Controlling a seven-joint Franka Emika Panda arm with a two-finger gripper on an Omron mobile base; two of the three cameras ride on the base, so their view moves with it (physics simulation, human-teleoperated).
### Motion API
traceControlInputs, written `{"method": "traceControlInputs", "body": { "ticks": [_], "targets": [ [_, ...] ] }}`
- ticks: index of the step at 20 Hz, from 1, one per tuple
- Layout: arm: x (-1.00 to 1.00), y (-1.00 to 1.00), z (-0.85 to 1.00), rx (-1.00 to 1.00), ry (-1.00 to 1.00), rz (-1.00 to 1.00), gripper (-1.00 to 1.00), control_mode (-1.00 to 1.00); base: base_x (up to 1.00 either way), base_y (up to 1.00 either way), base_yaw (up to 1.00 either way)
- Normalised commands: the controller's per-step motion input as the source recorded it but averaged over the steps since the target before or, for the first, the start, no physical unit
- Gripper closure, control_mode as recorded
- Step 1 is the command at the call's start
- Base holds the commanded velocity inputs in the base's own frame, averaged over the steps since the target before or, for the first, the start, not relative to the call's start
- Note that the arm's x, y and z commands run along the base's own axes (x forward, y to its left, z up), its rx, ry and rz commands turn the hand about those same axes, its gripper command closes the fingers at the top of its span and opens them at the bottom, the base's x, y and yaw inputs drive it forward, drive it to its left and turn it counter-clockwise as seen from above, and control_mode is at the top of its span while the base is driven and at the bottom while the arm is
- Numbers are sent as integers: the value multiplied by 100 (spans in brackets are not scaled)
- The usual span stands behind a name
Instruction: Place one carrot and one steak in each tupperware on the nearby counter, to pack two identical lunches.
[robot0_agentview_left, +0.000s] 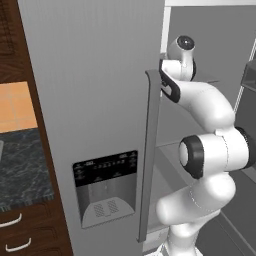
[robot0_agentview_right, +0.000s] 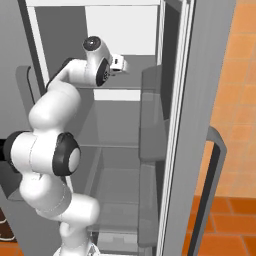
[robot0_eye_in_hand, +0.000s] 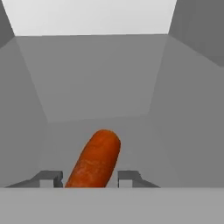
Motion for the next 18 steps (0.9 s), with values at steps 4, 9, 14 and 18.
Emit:
{"method": "traceControlInputs", "body": {
  "ticks": [4,9,14,18],
  "targets": [
    [-58,-93,-55,0,5,-7,100,-100,0,0,0],
    [-56,-14,8,1,7,0,100,-100,0,0,0],
    [-80,-2,44,3,19,0,100,-100,0,0,0],
    [-100,0,-27,-4,-11,0,100,-100,0,0,0]
  ]
}}
